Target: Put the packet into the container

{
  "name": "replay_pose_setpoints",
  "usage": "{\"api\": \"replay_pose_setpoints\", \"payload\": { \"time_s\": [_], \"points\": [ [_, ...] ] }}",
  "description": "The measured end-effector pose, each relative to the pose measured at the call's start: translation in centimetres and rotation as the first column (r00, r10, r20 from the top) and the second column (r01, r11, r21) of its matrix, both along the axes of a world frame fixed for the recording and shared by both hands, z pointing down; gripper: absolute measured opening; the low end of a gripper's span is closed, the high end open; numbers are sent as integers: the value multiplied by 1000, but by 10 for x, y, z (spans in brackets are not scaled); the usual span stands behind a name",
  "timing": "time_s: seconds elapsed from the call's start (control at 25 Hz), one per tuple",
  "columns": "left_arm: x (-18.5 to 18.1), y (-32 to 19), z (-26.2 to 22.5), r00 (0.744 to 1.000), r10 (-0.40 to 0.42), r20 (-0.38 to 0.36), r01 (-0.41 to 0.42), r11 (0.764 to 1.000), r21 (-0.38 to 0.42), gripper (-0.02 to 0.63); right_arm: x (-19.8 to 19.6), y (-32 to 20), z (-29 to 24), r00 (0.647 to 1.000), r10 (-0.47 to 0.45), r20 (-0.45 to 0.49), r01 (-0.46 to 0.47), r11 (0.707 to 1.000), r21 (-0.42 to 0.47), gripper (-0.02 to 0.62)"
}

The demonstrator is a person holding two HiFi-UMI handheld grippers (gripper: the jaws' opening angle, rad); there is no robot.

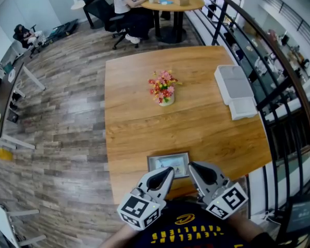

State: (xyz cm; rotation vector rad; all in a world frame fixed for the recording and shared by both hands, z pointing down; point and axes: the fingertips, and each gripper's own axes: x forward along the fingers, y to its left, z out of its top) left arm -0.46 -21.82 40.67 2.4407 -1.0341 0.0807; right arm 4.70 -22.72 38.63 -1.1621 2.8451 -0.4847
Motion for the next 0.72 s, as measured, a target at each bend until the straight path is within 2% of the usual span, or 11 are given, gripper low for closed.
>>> {"api": "replay_pose_setpoints", "payload": {
  "time_s": [0.72],
  "points": [
    [-2,-4,3,1000,3,9,-3,1000,2,2,-2,-3,-1,1000,-11,-15,12,1000,17,11]
  ]
}}
